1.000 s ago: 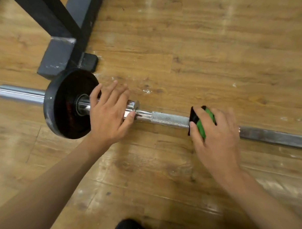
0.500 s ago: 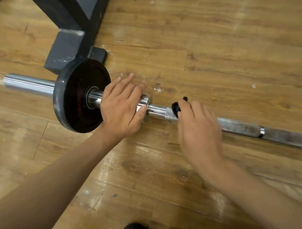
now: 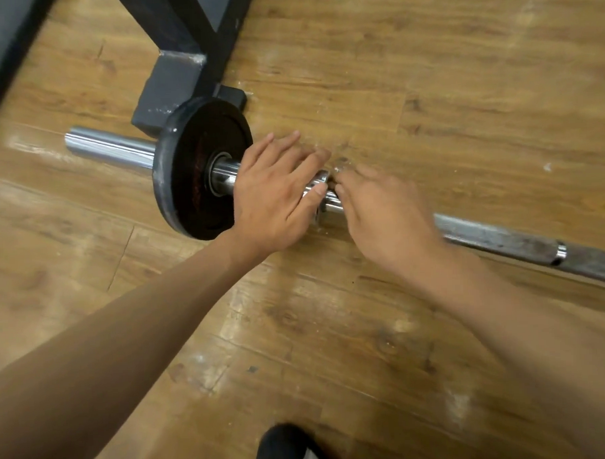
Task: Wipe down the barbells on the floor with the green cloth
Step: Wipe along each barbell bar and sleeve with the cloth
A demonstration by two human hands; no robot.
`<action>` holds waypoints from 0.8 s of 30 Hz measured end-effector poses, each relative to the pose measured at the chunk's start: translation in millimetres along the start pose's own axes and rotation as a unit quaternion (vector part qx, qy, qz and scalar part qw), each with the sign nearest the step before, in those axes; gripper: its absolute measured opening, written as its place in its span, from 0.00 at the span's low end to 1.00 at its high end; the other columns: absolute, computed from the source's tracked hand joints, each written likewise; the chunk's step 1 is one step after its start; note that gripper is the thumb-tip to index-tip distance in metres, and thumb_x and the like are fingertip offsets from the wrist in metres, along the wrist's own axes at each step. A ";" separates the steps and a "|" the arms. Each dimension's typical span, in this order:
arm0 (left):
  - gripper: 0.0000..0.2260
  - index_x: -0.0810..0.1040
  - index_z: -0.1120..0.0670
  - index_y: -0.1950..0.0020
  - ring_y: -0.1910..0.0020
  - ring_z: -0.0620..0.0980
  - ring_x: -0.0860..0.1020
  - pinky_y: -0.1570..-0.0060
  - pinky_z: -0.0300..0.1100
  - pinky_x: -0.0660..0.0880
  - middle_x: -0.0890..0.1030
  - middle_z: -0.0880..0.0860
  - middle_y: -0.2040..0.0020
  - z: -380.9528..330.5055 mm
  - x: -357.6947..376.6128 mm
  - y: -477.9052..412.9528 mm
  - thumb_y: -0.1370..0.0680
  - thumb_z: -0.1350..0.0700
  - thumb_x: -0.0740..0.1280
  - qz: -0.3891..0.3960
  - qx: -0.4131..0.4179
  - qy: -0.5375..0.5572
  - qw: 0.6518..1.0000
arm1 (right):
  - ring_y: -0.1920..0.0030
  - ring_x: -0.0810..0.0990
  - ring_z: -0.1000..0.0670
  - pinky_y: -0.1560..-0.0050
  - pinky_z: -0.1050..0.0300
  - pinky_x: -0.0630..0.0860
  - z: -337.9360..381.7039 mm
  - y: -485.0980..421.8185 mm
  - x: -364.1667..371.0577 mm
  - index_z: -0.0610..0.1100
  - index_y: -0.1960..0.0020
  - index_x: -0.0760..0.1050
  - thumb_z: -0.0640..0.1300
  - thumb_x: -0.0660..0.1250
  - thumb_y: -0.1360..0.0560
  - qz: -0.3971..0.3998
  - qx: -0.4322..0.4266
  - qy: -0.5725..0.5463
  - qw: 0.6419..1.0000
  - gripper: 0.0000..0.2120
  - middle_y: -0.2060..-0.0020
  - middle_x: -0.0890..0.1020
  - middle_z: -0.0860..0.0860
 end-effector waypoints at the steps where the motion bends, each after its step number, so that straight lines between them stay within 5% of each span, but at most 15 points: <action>1: 0.30 0.81 0.53 0.31 0.27 0.54 0.75 0.25 0.57 0.65 0.85 0.51 0.40 -1.5 -0.6 1.8 0.13 0.41 0.44 0.009 0.003 0.000 1.000 | 0.46 0.80 0.36 0.53 0.45 0.74 -0.3 -4.3 1.8 0.45 0.38 0.76 0.47 0.54 0.14 0.026 -0.019 -0.015 0.999 0.13 0.44 0.79 0.46; 5: 0.28 0.80 0.54 0.29 0.25 0.55 0.74 0.25 0.62 0.64 0.85 0.52 0.41 -4.6 -8.5 15.0 0.13 0.43 0.46 0.005 -0.001 0.023 1.000 | 0.58 0.81 0.37 0.65 0.47 0.78 -47.8 52.3 -16.6 0.45 0.35 0.76 0.49 0.52 0.15 -0.031 -0.065 -0.016 0.997 0.18 0.50 0.79 0.47; 7: 0.28 0.78 0.55 0.27 0.25 0.55 0.74 0.24 0.63 0.63 0.84 0.52 0.39 -7.9 -12.3 24.7 0.13 0.43 0.46 0.013 -0.008 0.018 1.000 | 0.64 0.81 0.40 0.70 0.58 0.69 -60.1 75.9 -20.6 0.42 0.36 0.77 0.47 0.57 0.16 -0.050 -0.083 0.024 0.995 0.16 0.52 0.79 0.47; 9: 0.29 0.77 0.55 0.25 0.25 0.55 0.74 0.24 0.63 0.62 0.83 0.52 0.35 -13.5 -17.9 34.3 0.13 0.42 0.46 0.031 -0.020 0.010 0.999 | 0.66 0.79 0.39 0.71 0.57 0.63 -47.8 68.7 -8.5 0.39 0.42 0.78 0.41 0.66 0.20 -0.043 -0.084 0.028 0.995 0.09 0.55 0.79 0.44; 14: 0.28 0.70 0.55 0.20 0.19 0.55 0.65 0.22 0.63 0.58 0.78 0.53 0.27 -21.1 -39.1 57.0 0.13 0.42 0.45 0.113 -0.013 0.040 0.993 | 0.55 0.81 0.38 0.67 0.43 0.80 -5.7 55.8 16.3 0.40 0.37 0.74 0.43 0.64 0.20 0.013 -0.135 -0.007 0.991 0.13 0.48 0.78 0.43; 20: 0.29 0.68 0.56 0.20 0.18 0.55 0.61 0.21 0.65 0.55 0.68 0.54 0.19 -42.3 -68.3 85.0 0.12 0.41 0.45 0.197 -0.059 0.061 0.977 | 0.51 0.84 0.39 0.64 0.47 0.84 -84.5 132.8 -21.6 0.38 0.29 0.70 0.44 0.64 0.18 0.010 -0.238 0.019 0.971 0.19 0.42 0.78 0.43; 22: 0.26 0.71 0.59 0.24 0.20 0.57 0.65 0.22 0.59 0.60 0.69 0.57 0.20 -48.5 -81.4 82.1 0.12 0.44 0.48 0.219 -0.063 0.100 0.969 | 0.49 0.83 0.39 0.63 0.45 0.84 -65.5 139.6 -10.2 0.37 0.29 0.69 0.40 0.75 0.25 0.011 -0.207 0.041 0.977 0.28 0.40 0.76 0.42; 24: 0.26 0.71 0.61 0.23 0.21 0.58 0.68 0.23 0.57 0.62 0.72 0.58 0.23 -49.5 -85.1 77.9 0.12 0.47 0.49 0.232 -0.054 0.103 0.966 | 0.56 0.81 0.39 0.70 0.44 0.81 -26.5 127.6 9.5 0.38 0.34 0.72 0.38 0.75 0.26 0.037 -0.151 0.023 0.988 0.24 0.43 0.75 0.42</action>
Point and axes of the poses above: each hand's wrist, its own y-axis away from the middle knuckle, its own x-axis out of the palm, z = x × y, the point moved 1 cm from there along -y, towards the middle knuckle
